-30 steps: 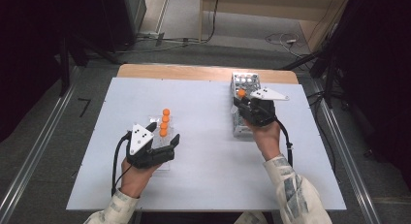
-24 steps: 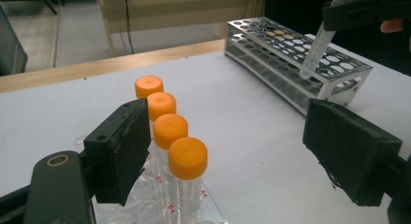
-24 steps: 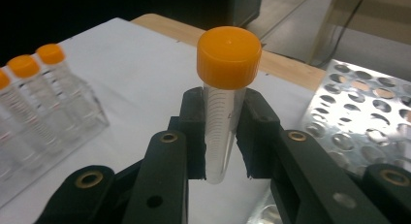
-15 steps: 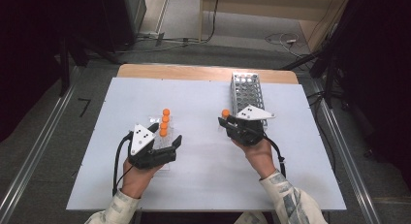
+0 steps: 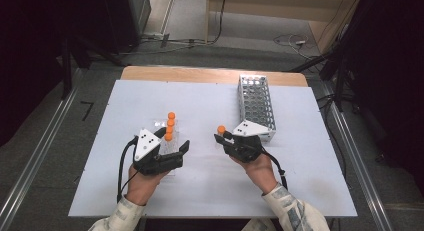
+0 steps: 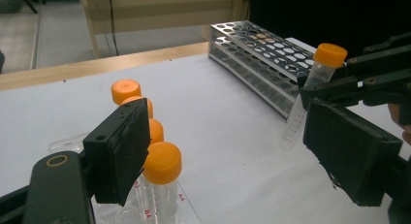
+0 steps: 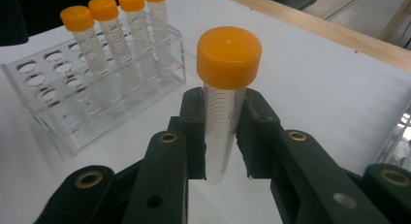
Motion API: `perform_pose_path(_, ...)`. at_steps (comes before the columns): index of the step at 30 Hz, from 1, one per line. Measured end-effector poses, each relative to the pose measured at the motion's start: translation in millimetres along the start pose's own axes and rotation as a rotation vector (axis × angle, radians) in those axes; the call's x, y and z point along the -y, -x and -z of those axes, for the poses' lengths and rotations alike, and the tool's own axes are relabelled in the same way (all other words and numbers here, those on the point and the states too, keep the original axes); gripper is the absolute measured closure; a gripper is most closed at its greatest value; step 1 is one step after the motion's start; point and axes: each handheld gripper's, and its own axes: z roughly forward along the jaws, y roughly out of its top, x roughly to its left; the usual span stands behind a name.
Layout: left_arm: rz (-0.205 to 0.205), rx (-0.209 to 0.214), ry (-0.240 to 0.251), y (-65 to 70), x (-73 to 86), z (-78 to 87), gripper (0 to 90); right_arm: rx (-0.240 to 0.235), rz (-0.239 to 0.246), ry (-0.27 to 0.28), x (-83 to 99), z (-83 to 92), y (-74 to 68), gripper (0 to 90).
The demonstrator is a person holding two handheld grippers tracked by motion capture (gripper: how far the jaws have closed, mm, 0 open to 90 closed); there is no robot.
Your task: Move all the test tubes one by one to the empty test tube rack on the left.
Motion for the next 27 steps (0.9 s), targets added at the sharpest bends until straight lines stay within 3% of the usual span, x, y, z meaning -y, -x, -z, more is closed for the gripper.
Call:
perform_pose_path(2, 0.015, 0.025, 0.001, 0.0, -0.6, 0.6, 19.5, -0.007, 0.002, -0.006, 1.5, -1.6, -2.6, 71.1)
perform_pose_path(9, -0.013, 0.066, -0.002, 9.7, -0.4, -1.1, 24.2, -0.046, 0.023, -0.017, 2.4, -6.8, -16.5, 71.1)
perform_pose_path(18, -0.050, 0.144, -0.014, 22.5, 3.4, -5.5, 45.1, -0.099, 0.059, -0.034, 3.4, -15.1, -36.8, 71.1)
perform_pose_path(27, -0.097, 0.146, -0.028, 32.1, 7.3, -10.3, 53.8, -0.135, 0.085, -0.041, 3.3, -20.1, -49.7, 71.0)
